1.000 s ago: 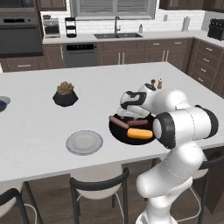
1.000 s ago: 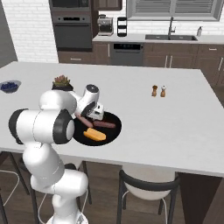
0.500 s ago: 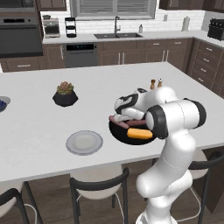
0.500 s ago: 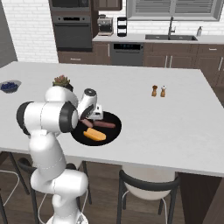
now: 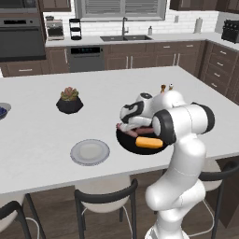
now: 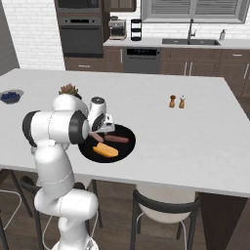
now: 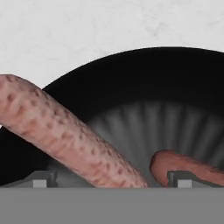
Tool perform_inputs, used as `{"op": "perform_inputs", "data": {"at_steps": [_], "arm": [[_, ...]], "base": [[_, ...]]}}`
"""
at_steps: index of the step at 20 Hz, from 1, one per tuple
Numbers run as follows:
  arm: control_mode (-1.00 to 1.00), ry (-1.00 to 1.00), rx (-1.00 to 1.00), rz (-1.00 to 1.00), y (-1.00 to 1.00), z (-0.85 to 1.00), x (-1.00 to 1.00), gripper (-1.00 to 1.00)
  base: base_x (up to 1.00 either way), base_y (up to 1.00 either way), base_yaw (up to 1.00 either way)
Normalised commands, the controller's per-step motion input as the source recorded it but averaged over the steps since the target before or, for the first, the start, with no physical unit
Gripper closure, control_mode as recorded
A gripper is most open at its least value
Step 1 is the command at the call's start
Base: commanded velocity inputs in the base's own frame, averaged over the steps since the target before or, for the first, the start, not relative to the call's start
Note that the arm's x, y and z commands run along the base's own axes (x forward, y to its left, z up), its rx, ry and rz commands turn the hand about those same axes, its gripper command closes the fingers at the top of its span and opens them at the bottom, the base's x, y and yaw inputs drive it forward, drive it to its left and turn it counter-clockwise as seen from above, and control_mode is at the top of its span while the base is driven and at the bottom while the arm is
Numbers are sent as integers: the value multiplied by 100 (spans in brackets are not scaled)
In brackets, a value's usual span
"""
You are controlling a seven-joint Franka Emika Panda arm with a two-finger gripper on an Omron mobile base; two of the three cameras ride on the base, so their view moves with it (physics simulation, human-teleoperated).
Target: Place one bun and one sausage from the bowl on each plate.
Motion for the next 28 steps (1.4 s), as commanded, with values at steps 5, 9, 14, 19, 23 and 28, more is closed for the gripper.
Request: {"op": "perform_inputs", "data": {"at_steps": [5,9,14,19,23,28], "arm": [[-100,0,-5,7,11,-3,-6,-100],[-100,0,-7,4,0,-25,0,-100],[-100,0,-9,4,0,-36,2,100],[-100,-1,-3,3,0,-24,5,100],[-100,-1,-1,0,0,-15,-10,100],[-100,-22,3,-1,-18,89,-100,100]], "base": [[0,0,0],[0,0,0],[0,0,0],[0,0,0],[0,0,0],[0,0,0]]}}
